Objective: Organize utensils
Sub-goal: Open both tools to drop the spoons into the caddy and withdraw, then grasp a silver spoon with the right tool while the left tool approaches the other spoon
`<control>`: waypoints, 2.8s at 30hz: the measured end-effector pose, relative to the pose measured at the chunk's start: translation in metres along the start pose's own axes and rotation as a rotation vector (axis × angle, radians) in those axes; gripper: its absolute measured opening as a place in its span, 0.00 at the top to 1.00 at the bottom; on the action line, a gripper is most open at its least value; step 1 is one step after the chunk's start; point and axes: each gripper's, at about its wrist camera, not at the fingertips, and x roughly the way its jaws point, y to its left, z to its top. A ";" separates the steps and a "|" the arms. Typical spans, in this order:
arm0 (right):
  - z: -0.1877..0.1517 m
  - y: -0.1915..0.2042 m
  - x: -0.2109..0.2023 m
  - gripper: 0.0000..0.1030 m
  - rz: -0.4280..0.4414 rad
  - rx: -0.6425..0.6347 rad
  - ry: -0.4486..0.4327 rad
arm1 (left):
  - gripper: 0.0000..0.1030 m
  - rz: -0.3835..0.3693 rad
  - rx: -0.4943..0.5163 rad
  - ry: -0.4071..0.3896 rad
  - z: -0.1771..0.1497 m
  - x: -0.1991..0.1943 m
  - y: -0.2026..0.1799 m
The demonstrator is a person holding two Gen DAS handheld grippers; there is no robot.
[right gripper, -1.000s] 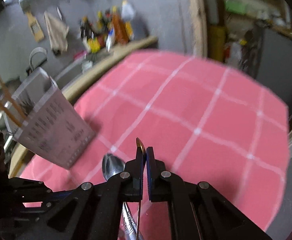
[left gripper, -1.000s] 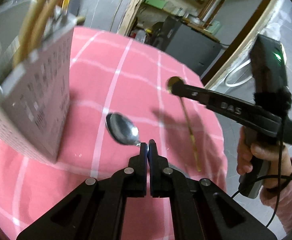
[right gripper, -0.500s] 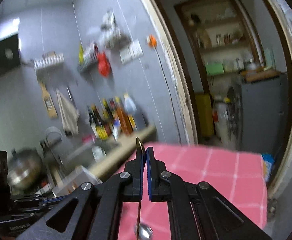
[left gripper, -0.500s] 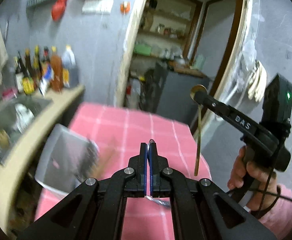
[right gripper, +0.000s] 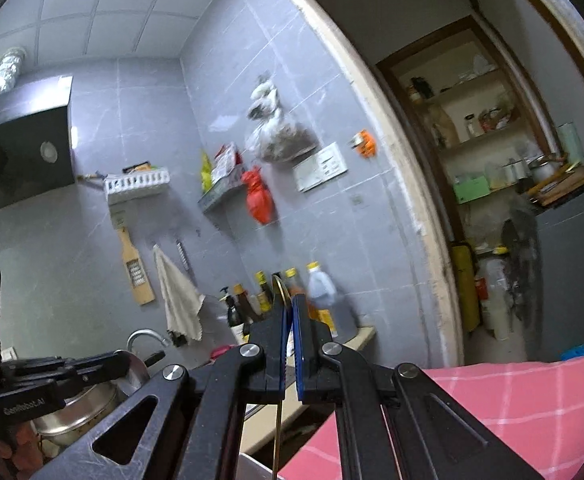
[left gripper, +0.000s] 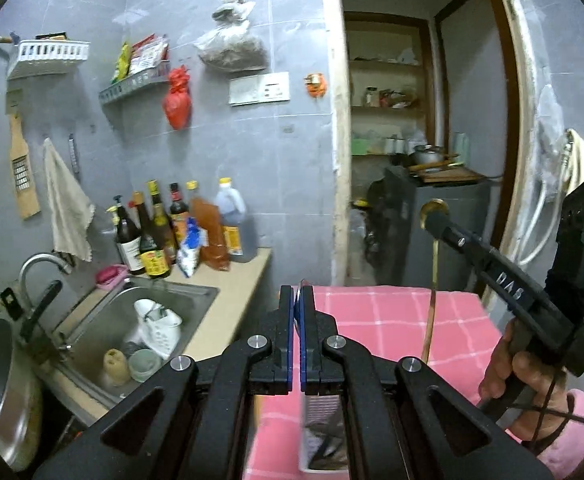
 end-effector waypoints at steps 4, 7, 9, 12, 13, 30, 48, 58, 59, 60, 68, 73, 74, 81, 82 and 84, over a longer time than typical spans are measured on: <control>-0.015 0.004 0.018 0.97 0.015 0.006 0.042 | 1.00 -0.019 -0.038 0.005 -0.003 -0.002 0.013; -0.024 0.004 0.026 0.97 0.032 0.014 0.054 | 1.00 0.000 -0.014 0.014 -0.008 0.000 0.010; -0.032 0.004 0.032 0.97 0.039 0.017 0.068 | 1.00 0.022 0.027 0.022 -0.015 0.004 0.004; -0.045 0.002 0.039 0.97 0.043 0.022 0.083 | 1.00 0.044 0.110 0.026 -0.031 0.008 -0.009; -0.050 0.001 0.040 0.97 0.048 0.028 0.085 | 1.00 0.046 0.128 0.028 -0.036 0.011 -0.012; -0.065 0.007 0.054 0.97 0.091 0.000 0.074 | 1.00 0.119 0.249 0.064 -0.065 0.026 -0.028; -0.092 0.004 0.038 0.94 0.116 -0.023 0.187 | 0.99 0.074 0.093 0.181 -0.087 0.046 -0.016; -0.090 0.006 0.026 0.69 0.144 -0.057 0.254 | 0.94 -0.008 -0.017 0.192 -0.085 0.040 -0.014; -0.089 0.006 0.024 0.68 0.144 -0.056 0.253 | 0.93 -0.013 -0.029 0.195 -0.085 0.039 -0.014; -0.088 0.005 0.022 0.68 0.142 -0.053 0.252 | 0.92 -0.016 -0.044 0.193 -0.085 0.038 -0.013; -0.058 -0.007 -0.019 0.45 0.056 -0.031 0.190 | 0.61 -0.054 -0.138 0.075 -0.080 0.012 -0.014; -0.039 -0.020 -0.063 0.25 -0.072 -0.028 0.180 | 0.46 -0.103 -0.171 0.017 -0.076 -0.004 -0.028; -0.037 -0.024 -0.075 0.21 -0.123 -0.026 0.186 | 0.41 -0.108 -0.169 -0.001 -0.076 -0.009 -0.034; -0.056 -0.059 -0.134 0.16 -0.330 -0.030 0.333 | 0.35 -0.193 -0.096 -0.018 -0.093 -0.029 -0.086; -0.062 -0.065 -0.142 0.16 -0.351 -0.026 0.366 | 0.34 -0.205 -0.090 0.002 -0.098 -0.027 -0.093; -0.077 -0.077 -0.153 0.16 -0.389 -0.016 0.437 | 0.34 -0.239 -0.091 0.069 -0.112 -0.019 -0.107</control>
